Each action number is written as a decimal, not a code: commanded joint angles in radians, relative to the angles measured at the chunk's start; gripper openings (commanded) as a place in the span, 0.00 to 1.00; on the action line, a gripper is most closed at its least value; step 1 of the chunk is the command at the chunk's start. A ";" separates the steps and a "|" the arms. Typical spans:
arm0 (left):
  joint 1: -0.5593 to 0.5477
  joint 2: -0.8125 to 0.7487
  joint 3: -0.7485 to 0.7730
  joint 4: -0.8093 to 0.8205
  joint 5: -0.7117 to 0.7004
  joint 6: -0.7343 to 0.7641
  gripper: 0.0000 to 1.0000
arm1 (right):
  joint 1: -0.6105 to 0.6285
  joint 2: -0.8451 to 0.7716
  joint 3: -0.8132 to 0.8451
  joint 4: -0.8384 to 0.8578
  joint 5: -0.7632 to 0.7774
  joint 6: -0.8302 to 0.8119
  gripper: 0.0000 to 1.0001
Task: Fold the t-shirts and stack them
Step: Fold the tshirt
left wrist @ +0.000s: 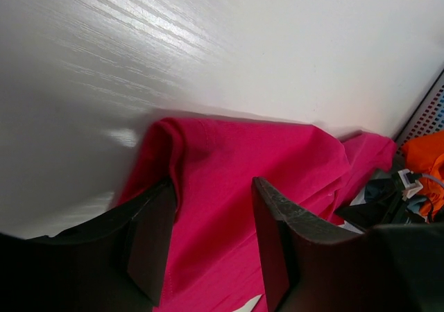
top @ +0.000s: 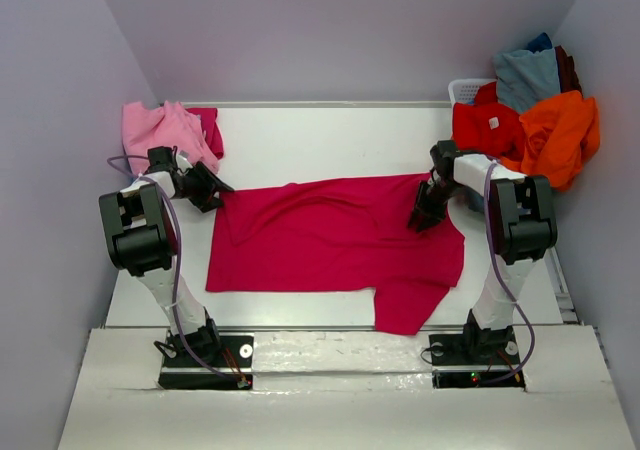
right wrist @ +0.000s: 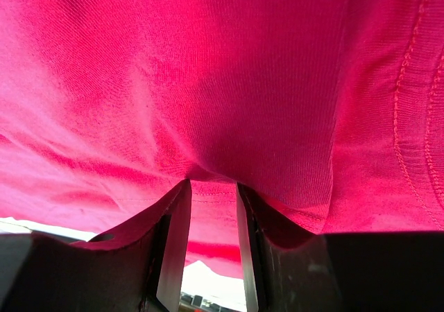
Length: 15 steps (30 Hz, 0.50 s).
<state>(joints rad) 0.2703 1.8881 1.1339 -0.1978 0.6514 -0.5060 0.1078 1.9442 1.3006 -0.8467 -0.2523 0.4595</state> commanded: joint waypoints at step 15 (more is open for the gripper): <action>-0.002 0.006 0.001 -0.018 -0.029 0.018 0.26 | 0.000 0.070 -0.014 0.008 0.050 -0.028 0.38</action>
<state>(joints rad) 0.2703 1.8999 1.1339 -0.2031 0.6262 -0.5014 0.1055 1.9484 1.3045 -0.8509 -0.2577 0.4591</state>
